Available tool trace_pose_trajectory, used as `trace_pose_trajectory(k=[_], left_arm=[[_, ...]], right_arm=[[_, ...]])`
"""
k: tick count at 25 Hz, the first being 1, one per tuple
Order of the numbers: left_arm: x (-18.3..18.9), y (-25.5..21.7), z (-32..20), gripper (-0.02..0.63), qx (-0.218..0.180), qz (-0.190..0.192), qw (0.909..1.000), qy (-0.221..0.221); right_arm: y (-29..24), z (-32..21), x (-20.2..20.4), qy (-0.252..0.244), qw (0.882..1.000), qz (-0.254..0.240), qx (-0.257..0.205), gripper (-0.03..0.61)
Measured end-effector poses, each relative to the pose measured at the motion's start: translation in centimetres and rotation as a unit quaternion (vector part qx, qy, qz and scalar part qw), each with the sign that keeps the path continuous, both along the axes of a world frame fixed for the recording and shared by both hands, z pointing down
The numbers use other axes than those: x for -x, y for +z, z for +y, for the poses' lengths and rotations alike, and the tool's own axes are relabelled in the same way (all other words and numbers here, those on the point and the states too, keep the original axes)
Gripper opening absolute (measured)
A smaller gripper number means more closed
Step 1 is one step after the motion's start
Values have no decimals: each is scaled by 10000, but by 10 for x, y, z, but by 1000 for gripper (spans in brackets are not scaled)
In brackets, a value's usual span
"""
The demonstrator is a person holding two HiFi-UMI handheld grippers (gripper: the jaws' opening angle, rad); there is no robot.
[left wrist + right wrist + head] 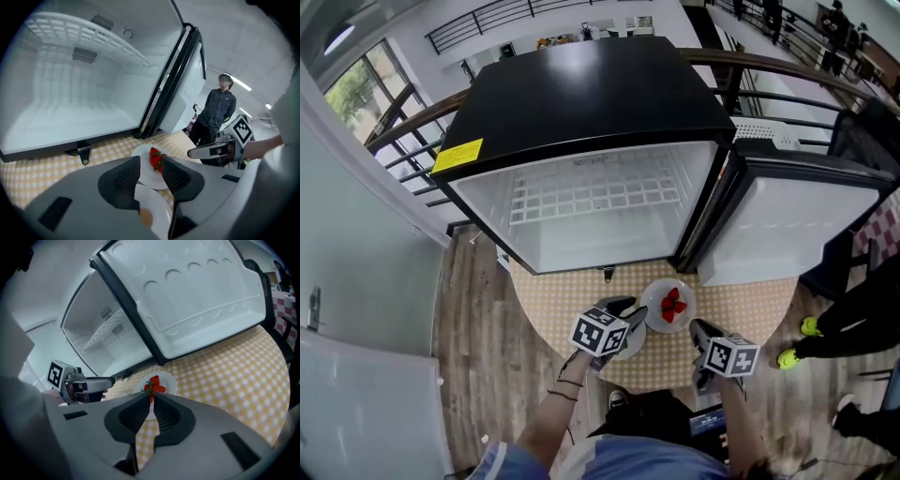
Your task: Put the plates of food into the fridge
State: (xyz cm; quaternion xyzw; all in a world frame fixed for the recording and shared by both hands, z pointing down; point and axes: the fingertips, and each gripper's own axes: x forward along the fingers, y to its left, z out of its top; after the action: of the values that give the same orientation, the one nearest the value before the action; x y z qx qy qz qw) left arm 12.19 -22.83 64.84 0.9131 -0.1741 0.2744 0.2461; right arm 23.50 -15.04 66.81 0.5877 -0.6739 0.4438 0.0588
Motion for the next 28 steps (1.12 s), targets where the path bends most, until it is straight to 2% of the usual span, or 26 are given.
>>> trace_pose_trajectory(k=[2, 4, 10, 14, 19, 28], left_arm=[[-6, 19, -12, 143, 142, -303, 9994, 76], [-8, 36, -20, 144, 322, -564, 9978, 129], [-9, 75, -24, 144, 818, -1263, 9875, 465], [-19, 81, -17, 144, 1254, -1165, 9835, 588], [-21, 84, -20, 102, 1317, -1239, 9825, 443], [-10, 67, -24, 52, 1561, -701, 9846, -346]], right_arm=[[14, -5, -14, 221, 9996, -99, 164, 39], [21, -11, -22, 386, 9987, -235, 245, 101], [42, -19, -26, 435, 9970, -356, 538, 101], [52, -20, -25, 418, 9952, -545, 700, 101], [59, -23, -20, 253, 9954, -340, 863, 92], [42, -26, -21, 290, 9958, -459, 737, 43]])
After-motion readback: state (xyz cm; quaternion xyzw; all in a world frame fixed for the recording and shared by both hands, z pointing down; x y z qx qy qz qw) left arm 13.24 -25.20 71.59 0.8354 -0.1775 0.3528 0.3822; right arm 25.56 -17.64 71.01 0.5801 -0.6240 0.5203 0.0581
